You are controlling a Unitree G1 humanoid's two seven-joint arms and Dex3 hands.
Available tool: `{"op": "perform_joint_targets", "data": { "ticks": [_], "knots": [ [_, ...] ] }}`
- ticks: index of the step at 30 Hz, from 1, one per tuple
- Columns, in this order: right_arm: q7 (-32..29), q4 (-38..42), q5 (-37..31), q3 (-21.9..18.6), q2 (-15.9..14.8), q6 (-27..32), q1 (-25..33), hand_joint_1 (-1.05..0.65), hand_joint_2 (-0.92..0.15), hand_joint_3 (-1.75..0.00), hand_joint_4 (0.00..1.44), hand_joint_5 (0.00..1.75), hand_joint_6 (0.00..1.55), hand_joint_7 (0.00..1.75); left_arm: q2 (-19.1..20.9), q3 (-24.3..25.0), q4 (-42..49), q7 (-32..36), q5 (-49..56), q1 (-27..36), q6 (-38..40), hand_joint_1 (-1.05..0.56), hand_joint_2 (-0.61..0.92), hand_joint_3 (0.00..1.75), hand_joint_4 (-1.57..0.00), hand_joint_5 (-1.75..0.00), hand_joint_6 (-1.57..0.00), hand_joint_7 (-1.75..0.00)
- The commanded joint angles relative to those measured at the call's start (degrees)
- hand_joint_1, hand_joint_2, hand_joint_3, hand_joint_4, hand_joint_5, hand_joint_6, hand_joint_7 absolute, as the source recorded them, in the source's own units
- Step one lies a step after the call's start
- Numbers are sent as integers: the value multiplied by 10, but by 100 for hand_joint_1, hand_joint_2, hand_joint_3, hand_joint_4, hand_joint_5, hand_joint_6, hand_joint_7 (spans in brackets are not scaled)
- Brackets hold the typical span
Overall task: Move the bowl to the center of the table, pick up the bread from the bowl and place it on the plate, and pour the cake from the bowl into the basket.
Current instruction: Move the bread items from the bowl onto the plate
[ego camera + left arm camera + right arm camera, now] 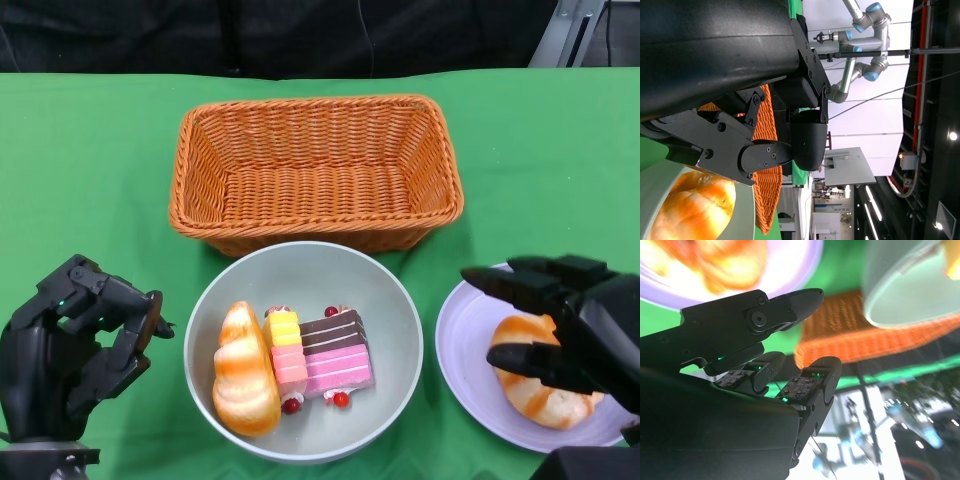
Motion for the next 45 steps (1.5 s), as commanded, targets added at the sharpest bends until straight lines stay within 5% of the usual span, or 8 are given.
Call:
{"op": "perform_joint_targets", "data": {
  "ticks": [1, 11, 26, 33, 38, 45],
  "knots": [
    [7, -43, 20, -12, -6, -30, 1, -63, -92, -4, 76, 6, 69, 2, 5, 1, -1, 7, -1, -2, 2, -9, 79, 53, -83, -156, -85, -127],
    [108, -105, 41, 26, -1, -130, -64, -64, -88, -1, 85, 8, 78, 3, -1, -9, -2, 24, 20, -5, -6, -12, 77, 58, -82, -158, -82, -131],
    [162, -14, 35, 108, 63, -222, -170, -66, -84, 0, 89, 4, 81, 1, 2, -12, -16, 14, -3, 2, 15, -12, 76, 57, -87, -148, -87, -124],
    [121, 56, -29, 130, 86, -281, -227, -65, -85, -1, 91, 3, 85, 2, -4, -19, -48, 11, -27, 14, 54, -13, 81, 47, -92, -140, -91, -120],
    [68, 111, -96, 155, 89, -333, -268, -60, -85, 0, 91, 3, 91, 3, 10, -16, -39, 5, -16, 11, 44, -16, 91, 25, -83, -157, -84, -127],
    [35, 151, -135, 189, 106, -346, -293, -60, -80, 0, 92, 2, 92, 2, 22, -9, 8, -20, -20, -8, 5, -17, 90, 32, -81, -158, -79, -132]
  ]
}}
